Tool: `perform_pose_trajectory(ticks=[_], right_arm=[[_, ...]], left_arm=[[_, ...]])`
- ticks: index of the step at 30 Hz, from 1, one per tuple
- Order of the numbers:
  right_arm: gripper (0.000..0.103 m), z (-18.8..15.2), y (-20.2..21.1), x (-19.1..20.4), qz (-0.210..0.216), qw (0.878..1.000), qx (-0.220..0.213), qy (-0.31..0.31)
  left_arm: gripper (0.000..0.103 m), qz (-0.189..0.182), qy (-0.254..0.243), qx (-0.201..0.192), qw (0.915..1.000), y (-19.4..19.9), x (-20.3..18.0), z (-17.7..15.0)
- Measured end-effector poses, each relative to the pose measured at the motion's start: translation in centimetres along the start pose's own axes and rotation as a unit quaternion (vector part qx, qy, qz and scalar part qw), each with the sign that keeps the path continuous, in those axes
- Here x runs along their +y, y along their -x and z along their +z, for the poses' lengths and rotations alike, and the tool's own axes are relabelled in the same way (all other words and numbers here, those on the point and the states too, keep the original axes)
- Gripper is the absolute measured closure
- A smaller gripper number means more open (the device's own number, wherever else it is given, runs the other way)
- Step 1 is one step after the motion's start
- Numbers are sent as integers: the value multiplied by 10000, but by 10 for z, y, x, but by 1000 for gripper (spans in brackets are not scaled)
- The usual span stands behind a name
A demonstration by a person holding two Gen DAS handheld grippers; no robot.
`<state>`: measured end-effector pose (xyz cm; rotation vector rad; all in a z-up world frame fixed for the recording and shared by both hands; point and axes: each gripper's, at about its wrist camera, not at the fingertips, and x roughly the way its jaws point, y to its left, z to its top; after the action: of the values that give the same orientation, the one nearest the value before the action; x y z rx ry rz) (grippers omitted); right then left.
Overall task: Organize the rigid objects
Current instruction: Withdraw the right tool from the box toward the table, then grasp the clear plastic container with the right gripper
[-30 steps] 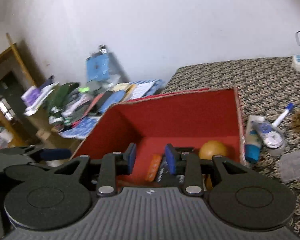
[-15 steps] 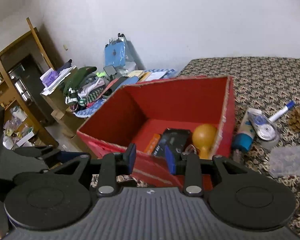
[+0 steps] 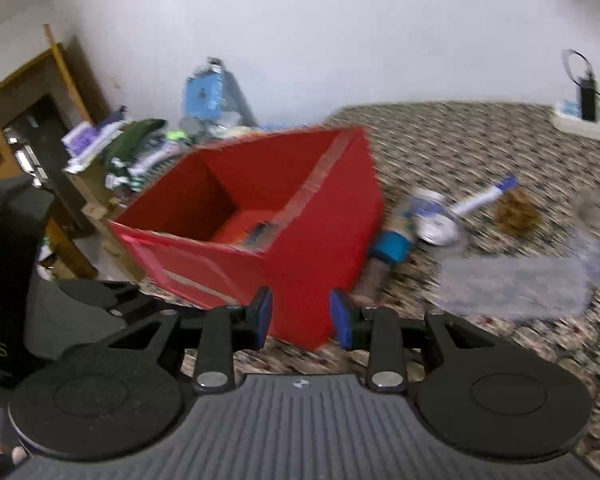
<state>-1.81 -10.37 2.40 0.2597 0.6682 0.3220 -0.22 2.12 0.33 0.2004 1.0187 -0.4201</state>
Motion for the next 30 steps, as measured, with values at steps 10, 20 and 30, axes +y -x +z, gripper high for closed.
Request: perform_pose_trajectory(ticks=[10, 20, 30], right_arm=[[86, 3, -1, -83, -1244, 9916, 243, -249], [87, 44, -39, -145, -1333, 9865, 364, -879], [87, 43, -72, -153, -1683, 9815, 912, -34]], left_arm=[[2, -318, -230, 319, 9987, -39, -44, 3], [1, -348, -51, 450, 9984, -45, -43, -1], [1, -363, 75, 490, 9981, -45, -38, -4]])
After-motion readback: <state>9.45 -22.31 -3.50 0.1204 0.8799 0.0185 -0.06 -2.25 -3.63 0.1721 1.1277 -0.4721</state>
